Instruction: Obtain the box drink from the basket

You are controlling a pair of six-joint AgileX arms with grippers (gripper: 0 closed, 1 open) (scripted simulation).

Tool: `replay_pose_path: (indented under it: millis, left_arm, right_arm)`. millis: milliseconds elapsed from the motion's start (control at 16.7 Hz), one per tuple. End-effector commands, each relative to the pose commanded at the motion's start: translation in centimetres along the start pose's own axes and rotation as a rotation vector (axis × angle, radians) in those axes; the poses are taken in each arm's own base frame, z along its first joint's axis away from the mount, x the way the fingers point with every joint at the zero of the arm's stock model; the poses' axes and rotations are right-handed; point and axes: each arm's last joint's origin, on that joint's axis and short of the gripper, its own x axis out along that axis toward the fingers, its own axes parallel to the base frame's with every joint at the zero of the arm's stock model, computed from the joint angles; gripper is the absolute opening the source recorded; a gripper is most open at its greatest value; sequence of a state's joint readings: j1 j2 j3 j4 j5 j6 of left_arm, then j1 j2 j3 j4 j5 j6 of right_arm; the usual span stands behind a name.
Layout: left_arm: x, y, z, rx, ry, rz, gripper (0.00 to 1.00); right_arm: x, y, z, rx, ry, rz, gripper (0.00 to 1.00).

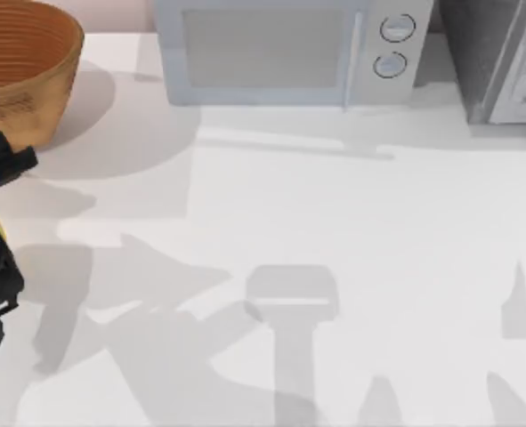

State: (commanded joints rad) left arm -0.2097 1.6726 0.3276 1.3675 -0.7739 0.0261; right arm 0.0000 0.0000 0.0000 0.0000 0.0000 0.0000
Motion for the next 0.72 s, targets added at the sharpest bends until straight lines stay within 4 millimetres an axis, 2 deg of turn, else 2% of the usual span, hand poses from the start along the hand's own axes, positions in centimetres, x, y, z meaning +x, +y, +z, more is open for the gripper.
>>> replay_pose_path:
  millis: [360, 720]
  left_arm:
    - [0.00, 0.00, 0.00, 0.000, 0.000, 0.000, 0.98]
    - [0.00, 0.00, 0.00, 0.000, 0.000, 0.000, 1.00]
  right_arm:
    - [0.00, 0.00, 0.00, 0.000, 0.000, 0.000, 1.00]
    - [0.00, 0.00, 0.00, 0.000, 0.000, 0.000, 1.00]
